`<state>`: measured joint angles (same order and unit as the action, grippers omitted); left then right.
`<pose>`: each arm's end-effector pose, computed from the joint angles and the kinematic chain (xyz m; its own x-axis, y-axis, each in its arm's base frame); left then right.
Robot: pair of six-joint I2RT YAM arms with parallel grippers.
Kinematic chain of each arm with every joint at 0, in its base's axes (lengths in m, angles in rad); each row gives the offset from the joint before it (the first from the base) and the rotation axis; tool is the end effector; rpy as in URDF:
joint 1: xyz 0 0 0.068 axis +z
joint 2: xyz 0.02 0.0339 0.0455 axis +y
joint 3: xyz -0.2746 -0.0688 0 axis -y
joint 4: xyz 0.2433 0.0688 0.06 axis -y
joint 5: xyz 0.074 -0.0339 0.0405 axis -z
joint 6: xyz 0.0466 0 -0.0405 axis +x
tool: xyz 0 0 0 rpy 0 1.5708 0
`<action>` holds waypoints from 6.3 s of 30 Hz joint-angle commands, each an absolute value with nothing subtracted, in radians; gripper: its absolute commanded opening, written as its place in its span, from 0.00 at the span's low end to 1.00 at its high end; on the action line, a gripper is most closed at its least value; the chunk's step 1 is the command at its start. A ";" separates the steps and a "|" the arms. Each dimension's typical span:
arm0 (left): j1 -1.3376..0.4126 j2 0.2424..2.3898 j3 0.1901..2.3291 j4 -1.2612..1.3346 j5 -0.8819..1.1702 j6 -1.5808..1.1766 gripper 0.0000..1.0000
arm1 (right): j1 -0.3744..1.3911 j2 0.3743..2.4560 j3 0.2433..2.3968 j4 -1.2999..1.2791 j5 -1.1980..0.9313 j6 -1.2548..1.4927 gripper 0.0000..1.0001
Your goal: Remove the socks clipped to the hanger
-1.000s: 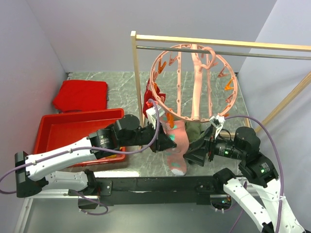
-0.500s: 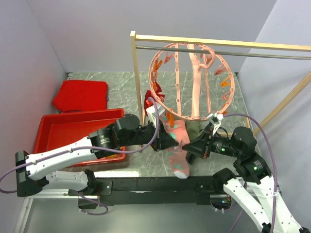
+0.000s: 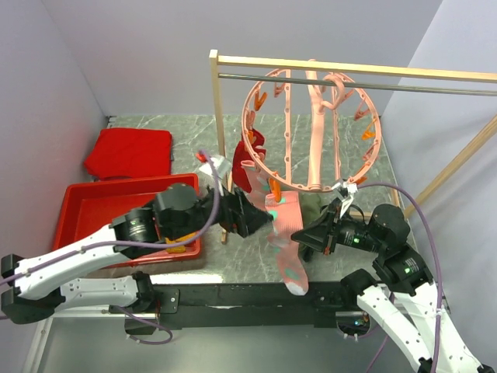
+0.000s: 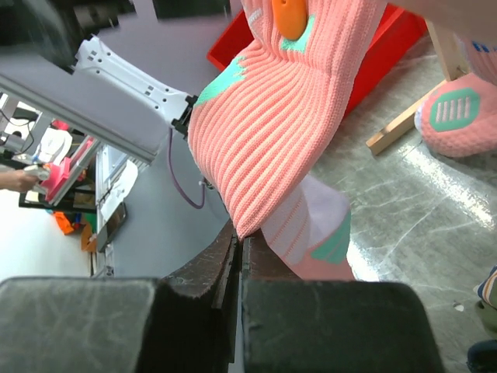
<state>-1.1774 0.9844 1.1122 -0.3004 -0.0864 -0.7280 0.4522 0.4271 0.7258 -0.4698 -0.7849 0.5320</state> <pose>0.0882 -0.2020 0.4121 -0.6397 -0.1879 -0.7453 0.6188 0.4492 -0.6444 0.0669 0.0691 0.3380 -0.6066 0.1043 -0.7882 -0.7286 0.3239 0.6036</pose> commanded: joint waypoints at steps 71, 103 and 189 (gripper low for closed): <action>-1.060 1.206 1.308 -0.228 -0.055 -0.744 0.37 | 0.459 0.353 0.726 -0.689 -0.842 0.448 0.00; -1.111 1.204 1.107 -0.176 0.357 -0.747 0.79 | 0.457 0.436 0.704 -0.445 -0.865 0.538 0.00; -0.917 0.983 0.917 -0.346 -0.096 -0.785 0.74 | 0.457 0.431 0.713 -0.548 -0.801 0.506 0.40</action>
<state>-0.7906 0.8997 0.8776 -0.3782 0.0368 -0.7876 0.4522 0.4454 0.6994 -0.5724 -0.8154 0.5037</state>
